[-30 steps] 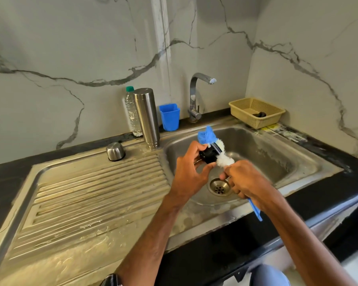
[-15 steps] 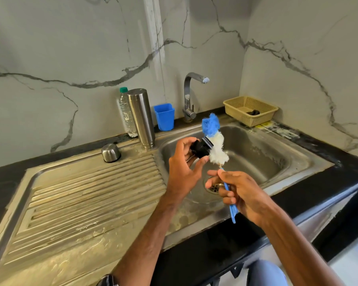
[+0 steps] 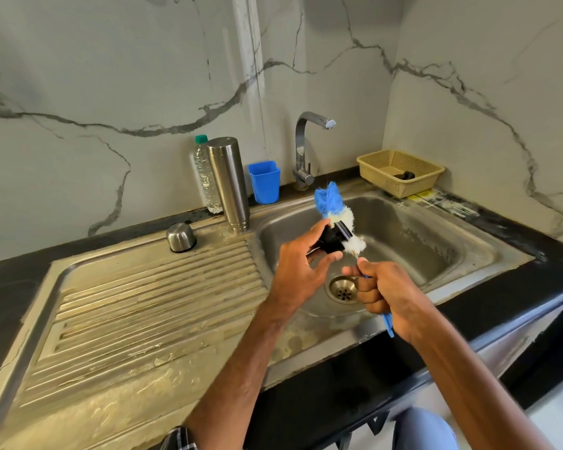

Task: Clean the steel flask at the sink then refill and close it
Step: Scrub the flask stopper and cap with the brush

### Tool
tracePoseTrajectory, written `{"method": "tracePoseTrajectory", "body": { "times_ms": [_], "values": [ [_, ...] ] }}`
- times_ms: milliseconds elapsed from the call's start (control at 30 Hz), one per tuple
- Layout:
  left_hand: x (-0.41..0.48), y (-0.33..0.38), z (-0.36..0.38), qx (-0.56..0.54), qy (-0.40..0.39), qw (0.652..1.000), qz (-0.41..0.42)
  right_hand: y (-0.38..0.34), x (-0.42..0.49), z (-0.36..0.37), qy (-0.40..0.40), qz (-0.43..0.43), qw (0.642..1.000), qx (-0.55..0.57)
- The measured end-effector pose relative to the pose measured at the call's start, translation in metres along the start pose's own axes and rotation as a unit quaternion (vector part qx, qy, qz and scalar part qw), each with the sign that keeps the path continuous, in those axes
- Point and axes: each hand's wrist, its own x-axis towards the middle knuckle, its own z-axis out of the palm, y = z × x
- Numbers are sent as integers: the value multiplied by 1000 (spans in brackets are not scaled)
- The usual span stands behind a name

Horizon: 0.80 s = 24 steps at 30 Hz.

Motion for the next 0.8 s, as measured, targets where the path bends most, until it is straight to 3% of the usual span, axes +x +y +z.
{"method": "tracePoseTrajectory", "body": {
  "times_ms": [167, 467, 700, 800],
  "values": [
    [5, -5, -7, 17, 5, 1000, 2, -1, -9, -1, 8, -38, 996, -79],
    [3, -4, -3, 2, -14, 1000, 7, -3, -8, -1, 20, -39, 994, -97],
    [-2, 5, 6, -60, -94, 994, -16, -4, -1, -5, 52, -43, 993, -94],
    [3, 1, 5, -185, -85, 971, -127, 3, -5, -5, 52, -52, 994, -85]
  ]
}}
